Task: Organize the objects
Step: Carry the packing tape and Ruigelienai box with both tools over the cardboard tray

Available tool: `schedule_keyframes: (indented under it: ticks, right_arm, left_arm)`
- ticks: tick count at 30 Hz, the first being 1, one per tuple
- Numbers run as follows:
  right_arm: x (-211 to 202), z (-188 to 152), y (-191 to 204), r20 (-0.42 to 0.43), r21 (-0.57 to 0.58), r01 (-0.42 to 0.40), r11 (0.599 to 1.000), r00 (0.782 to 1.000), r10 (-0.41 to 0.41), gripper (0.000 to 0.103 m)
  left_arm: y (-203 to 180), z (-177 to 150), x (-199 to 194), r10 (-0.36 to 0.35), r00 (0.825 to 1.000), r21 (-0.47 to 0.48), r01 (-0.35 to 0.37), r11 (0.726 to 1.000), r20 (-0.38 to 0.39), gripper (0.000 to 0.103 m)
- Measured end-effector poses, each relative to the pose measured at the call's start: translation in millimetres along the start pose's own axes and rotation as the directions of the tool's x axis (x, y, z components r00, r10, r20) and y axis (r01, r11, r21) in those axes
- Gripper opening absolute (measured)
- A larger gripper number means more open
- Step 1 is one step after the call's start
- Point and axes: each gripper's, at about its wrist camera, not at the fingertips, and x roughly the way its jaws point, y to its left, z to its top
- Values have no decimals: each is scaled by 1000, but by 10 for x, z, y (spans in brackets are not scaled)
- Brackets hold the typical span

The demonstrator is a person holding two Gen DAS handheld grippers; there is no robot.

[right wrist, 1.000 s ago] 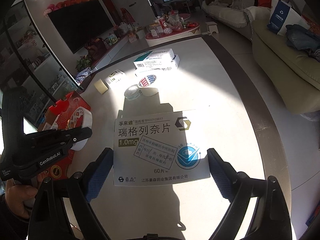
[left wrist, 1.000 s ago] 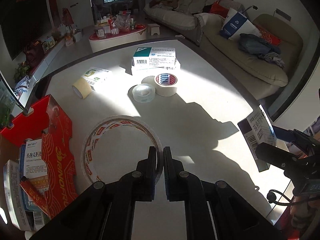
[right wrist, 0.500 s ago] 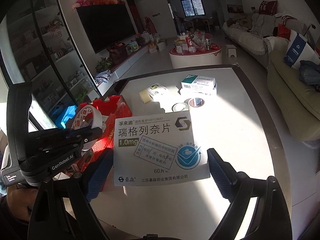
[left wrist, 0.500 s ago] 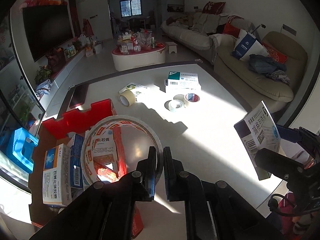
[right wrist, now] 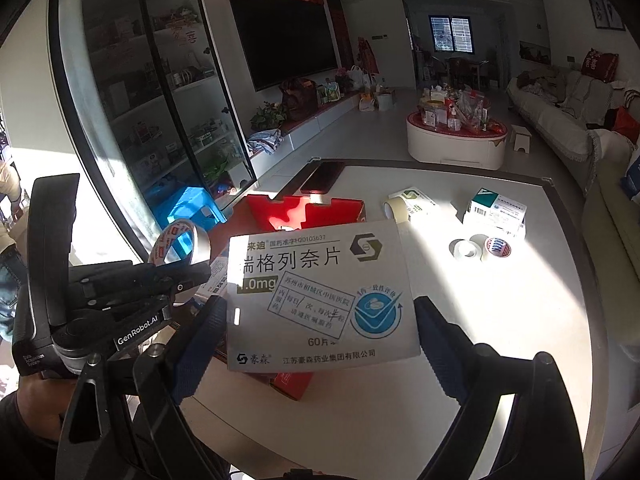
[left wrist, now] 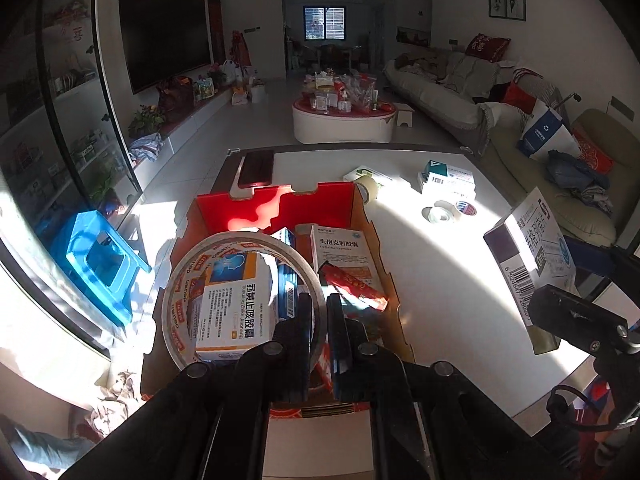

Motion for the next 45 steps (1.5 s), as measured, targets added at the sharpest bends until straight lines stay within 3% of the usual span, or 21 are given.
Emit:
schedule_keyframes:
  ticks: [14, 24, 35, 45]
  right_arm:
    - [121, 38, 585, 43, -69, 2, 998, 999, 1, 92]
    - [292, 89, 662, 63, -86, 5, 996, 998, 1, 92]
    - [881, 497, 633, 14, -93, -10, 996, 1000, 11, 92]
    - [1351, 546, 588, -54, -72, -1, 997, 999, -2, 92]
  left_arm:
    - [542, -129, -85, 20, 999, -95, -18, 995, 25, 6]
    - [763, -101, -138, -38, 996, -152, 50, 987, 86, 7]
    - [765, 195, 369, -51, 998, -119, 56, 991, 40, 7]
    - [821, 167, 730, -53, 998, -134, 49, 990, -33, 8]
